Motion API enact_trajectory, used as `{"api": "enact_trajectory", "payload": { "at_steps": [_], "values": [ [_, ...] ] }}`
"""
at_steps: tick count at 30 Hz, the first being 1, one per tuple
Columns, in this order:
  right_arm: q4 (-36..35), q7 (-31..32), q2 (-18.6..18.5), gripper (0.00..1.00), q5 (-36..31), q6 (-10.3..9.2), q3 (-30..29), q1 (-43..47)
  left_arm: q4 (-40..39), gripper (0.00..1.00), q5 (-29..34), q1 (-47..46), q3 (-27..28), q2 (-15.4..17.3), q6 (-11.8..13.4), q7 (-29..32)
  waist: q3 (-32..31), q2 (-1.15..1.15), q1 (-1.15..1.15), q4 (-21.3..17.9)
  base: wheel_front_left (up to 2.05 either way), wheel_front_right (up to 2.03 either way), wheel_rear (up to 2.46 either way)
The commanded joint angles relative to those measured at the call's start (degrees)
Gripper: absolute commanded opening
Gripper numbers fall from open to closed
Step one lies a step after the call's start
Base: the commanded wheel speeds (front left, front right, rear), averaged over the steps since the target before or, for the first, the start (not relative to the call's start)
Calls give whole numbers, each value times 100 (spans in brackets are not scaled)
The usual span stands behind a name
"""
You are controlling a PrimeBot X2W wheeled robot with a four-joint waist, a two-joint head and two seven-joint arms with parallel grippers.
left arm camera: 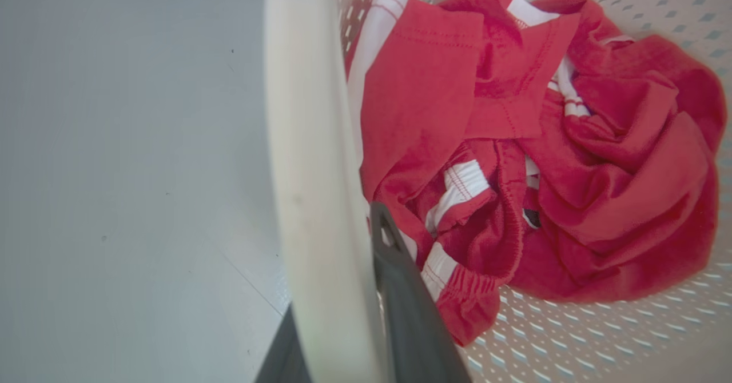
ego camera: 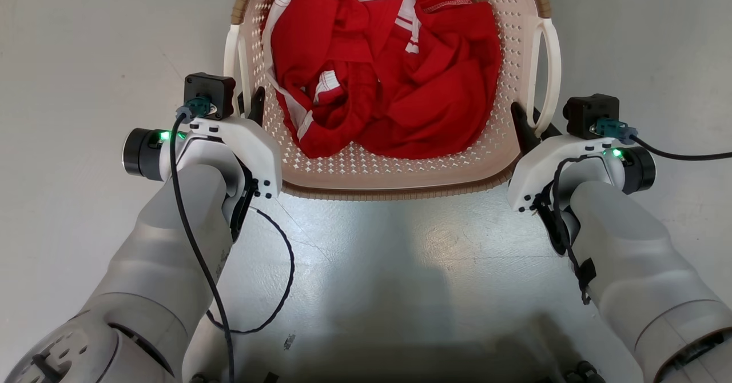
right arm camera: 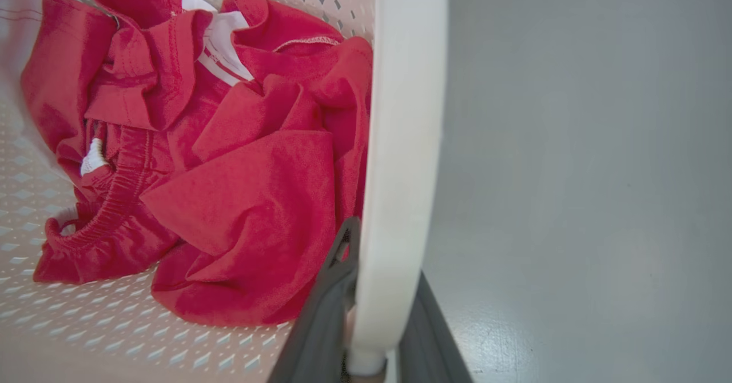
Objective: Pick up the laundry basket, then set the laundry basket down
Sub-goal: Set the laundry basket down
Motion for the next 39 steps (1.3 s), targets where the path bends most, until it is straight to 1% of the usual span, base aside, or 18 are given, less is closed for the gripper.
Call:
{"api": "enact_trajectory", "payload": {
  "at_steps": [1, 22, 39],
  "values": [
    [85, -99, -218, 0, 11, -47, 64, 261, 127, 0, -18, -34, 27, 393, -2, -30, 7, 0, 0, 2, 0, 0, 0],
    [142, -110, -218, 0, 181, -47, 224, 240, 151, 0, -69, -30, -29, 373, -22, 24, 10, 0, 0, 7, 0, 0, 0],
    [86, 162, -218, 0, 463, -47, 469, 335, 163, 0, -189, 23, -70, 380, -130, 504, -65, 0, 0, -52, 0, 0, 0]
  ]
}}
